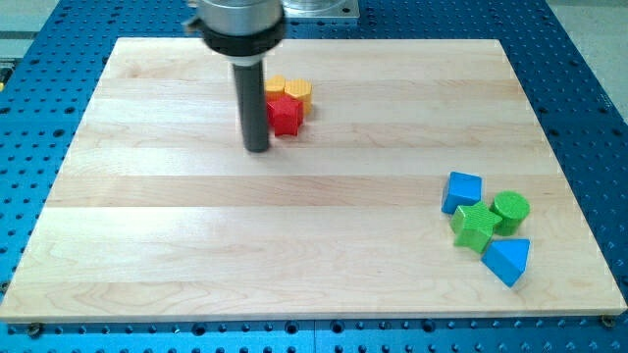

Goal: Move the red and yellow blocks to the top center

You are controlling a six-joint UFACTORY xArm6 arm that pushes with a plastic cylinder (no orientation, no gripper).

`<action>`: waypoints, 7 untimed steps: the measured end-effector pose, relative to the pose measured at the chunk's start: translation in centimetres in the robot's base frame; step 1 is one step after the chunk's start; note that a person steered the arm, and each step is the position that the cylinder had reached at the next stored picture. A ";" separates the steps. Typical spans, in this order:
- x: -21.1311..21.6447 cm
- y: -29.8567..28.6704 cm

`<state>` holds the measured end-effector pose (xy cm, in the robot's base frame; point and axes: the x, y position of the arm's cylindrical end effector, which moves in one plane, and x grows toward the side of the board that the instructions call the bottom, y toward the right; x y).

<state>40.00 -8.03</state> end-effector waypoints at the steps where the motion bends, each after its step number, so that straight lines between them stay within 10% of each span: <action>1: -3.5 1.5; 2: -6.2 3.6; 4: -1.7 -13.7; 7: -11.3 -7.3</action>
<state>28.72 -15.30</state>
